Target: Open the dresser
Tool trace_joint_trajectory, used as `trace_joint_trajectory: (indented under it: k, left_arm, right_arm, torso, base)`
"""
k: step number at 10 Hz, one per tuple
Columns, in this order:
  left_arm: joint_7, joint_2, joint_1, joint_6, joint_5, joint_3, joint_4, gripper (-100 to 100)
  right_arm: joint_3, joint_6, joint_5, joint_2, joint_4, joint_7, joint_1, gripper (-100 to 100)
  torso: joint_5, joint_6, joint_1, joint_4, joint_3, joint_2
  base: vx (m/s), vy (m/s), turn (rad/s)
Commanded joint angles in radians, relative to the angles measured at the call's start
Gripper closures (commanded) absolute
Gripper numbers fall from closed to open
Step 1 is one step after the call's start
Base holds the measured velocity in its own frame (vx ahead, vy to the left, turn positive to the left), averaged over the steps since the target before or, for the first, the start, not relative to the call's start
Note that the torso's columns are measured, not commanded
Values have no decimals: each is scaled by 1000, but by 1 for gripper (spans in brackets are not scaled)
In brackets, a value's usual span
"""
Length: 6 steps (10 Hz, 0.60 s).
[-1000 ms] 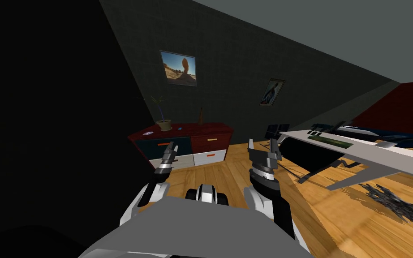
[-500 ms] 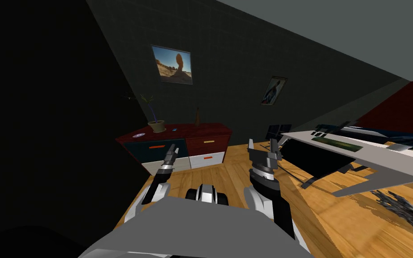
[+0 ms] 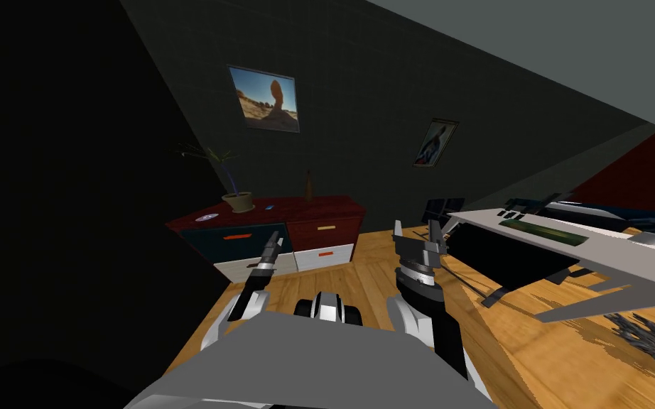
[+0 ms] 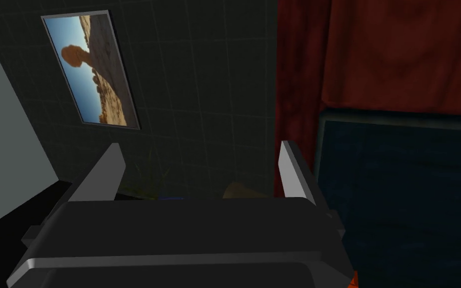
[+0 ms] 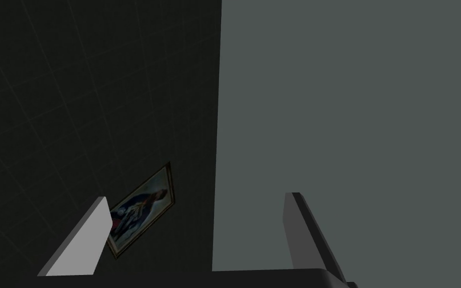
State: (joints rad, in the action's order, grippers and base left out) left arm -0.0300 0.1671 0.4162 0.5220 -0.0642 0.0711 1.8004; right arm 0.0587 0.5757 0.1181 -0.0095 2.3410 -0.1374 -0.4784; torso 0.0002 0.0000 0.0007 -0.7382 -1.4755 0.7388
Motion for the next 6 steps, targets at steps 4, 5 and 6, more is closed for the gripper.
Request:
trace_joint_trajectory:
  k: [4,5,6]
  left_arm:
    - [15,-4,-30,15,8,8,-126,-100]
    - [17,-5,-37,19,10,11,-152,-100]
    - [19,-6,-44,22,11,13,-179,-100]
  right_arm:
    - [0,0,0,0,0,0,0,0]
    - [0,0,0,0,0,0,0,0]
    - [0,0,0,0,0,0,0,0]
  torso:
    - [0,0,-2,0,-1,-1]
    - [-1,0,-3,0,-1,-1]
    - [0,0,-1,0,-1,-2]
  base:
    - [120,-126,10]
    - [148,-140,16]
    - [162,-132,9]
